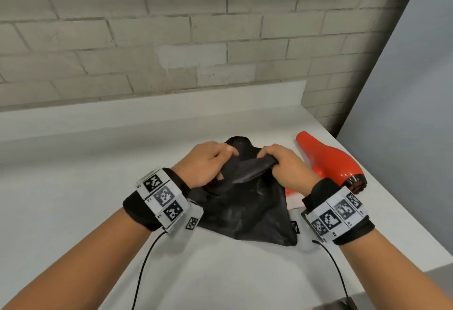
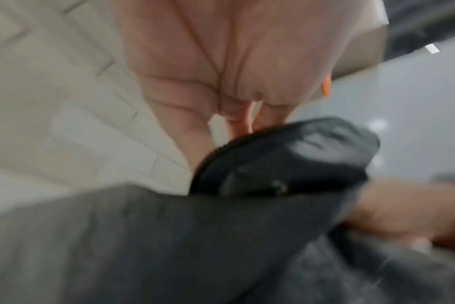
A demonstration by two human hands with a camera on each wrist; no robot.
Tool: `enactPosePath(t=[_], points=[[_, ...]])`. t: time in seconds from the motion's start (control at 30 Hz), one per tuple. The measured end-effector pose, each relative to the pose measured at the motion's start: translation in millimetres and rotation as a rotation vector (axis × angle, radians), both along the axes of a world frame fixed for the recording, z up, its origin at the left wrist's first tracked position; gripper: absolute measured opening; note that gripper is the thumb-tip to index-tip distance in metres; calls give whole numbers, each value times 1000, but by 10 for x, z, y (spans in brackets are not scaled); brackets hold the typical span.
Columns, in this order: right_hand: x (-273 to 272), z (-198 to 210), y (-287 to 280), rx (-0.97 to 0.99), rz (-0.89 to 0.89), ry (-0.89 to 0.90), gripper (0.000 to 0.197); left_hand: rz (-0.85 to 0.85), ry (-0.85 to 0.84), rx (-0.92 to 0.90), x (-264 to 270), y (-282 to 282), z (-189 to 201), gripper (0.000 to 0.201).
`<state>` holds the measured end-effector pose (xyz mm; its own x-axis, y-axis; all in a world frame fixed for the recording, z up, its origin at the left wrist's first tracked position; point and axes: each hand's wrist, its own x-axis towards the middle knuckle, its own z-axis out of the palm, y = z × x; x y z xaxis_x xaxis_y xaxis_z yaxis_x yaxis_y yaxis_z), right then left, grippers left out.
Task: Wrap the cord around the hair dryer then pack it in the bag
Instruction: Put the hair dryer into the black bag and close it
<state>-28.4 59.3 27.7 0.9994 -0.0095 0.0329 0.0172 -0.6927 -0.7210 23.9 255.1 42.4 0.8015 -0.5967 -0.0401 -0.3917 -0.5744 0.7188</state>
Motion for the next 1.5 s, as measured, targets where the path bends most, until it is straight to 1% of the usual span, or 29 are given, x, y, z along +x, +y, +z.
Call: enactPosePath(t=[0.07, 0.1, 0.13, 0.17, 0.23, 0.27, 0.37, 0.43, 0.5, 0.57, 0.6, 0.63, 0.7, 0.77, 0.83, 0.87, 0.9, 0.97, 1.03, 1.1, 1.13, 1.2, 1.23, 1.27, 1.33, 1.37, 1.4, 1.47, 1.5], points=[[-94, -10, 4, 18, 31, -4, 45, -6, -276, 290, 62, 25, -104, 19], [-133, -13, 16, 37, 59, 1, 43, -32, -353, 444, 83, 31, -144, 18], [-167, -17, 17, 60, 91, 8, 40, -61, -375, 563, 121, 37, -190, 21], [-209, -11, 20, 94, 125, 10, 33, -83, -355, 629, 150, 39, -218, 25], [-292, 18, 31, 222, 179, 0, 17, -87, -265, 676, 201, 39, -255, 31], [-326, 41, 42, 284, 196, -23, 16, -77, -219, 695, 242, 41, -292, 32], [-361, 68, 81, 352, 158, -101, 41, -51, -74, 744, 313, 36, -380, 34], [-356, 68, 87, 268, 88, -124, 48, -39, 11, 641, 356, 48, -455, 40], [-358, 58, 47, 88, 12, -79, 38, 69, -28, 426, 381, 77, -463, 41], [-372, 17, -36, -112, -45, 21, 21, 225, -177, 177, 355, 106, -365, 43], [-376, -20, -79, -186, -68, 70, 13, 280, -270, 78, 321, 119, -300, 41], [-385, -57, -107, -267, -92, 115, 10, 302, -368, -4, 267, 128, -224, 35], [-404, -136, -127, -424, -186, 182, 20, 234, -495, -167, 115, 125, -102, 28], [-430, -144, -151, -484, -351, 161, 28, 134, -504, -218, -39, 120, -61, 33], [-466, -94, -170, -511, -446, 62, 25, 153, -501, -101, -134, 103, -118, 30], [-485, -71, -179, -523, -441, 19, 22, 196, -519, -26, -163, 85, -145, 25], [-512, -54, -178, -556, -406, 15, 24, 245, -539, 37, -184, 67, -165, 21], [-559, -78, -127, -697, -304, 101, 41, 315, -543, 139, -199, 28, -139, 20], [-610, -150, -61, -830, -233, 170, 51, 314, -498, 287, -195, -25, -136, 46], [-629, -195, -55, -869, -223, 205, 52, 250, -457, 499, -225, -55, -184, 75], [-622, -202, -80, -864, -232, 234, 55, 218, -440, 607, -263, -57, -225, 82], [-589, -196, -139, -833, -257, 335, 65, 159, -377, 757, -317, -43, -339, 81], [-570, -188, -169, -811, -262, 382, 70, 132, -332, 769, -331, -30, -385, 77], [-548, -176, -193, -777, -257, 405, 73, 97, -278, 735, -328, -17, -413, 75], [-502, -151, -253, -607, -235, 371, 71, 37, -149, 577, -281, 19, -416, 84], [-475, -139, -297, -454, -219, 308, 65, 40, -96, 495, -253, 32, -380, 89], [-455, -128, -336, -264, -195, 218, 53, 67, -69, 425, -222, 51, -335, 87], [-426, -103, -390, 151, -193, 4, 17, 153, -98, 300, -165, 97, -214, 70], [-407, -95, -416, 334, -229, -65, 6, 207, -126, 238, -131, 122, -152, 60]])
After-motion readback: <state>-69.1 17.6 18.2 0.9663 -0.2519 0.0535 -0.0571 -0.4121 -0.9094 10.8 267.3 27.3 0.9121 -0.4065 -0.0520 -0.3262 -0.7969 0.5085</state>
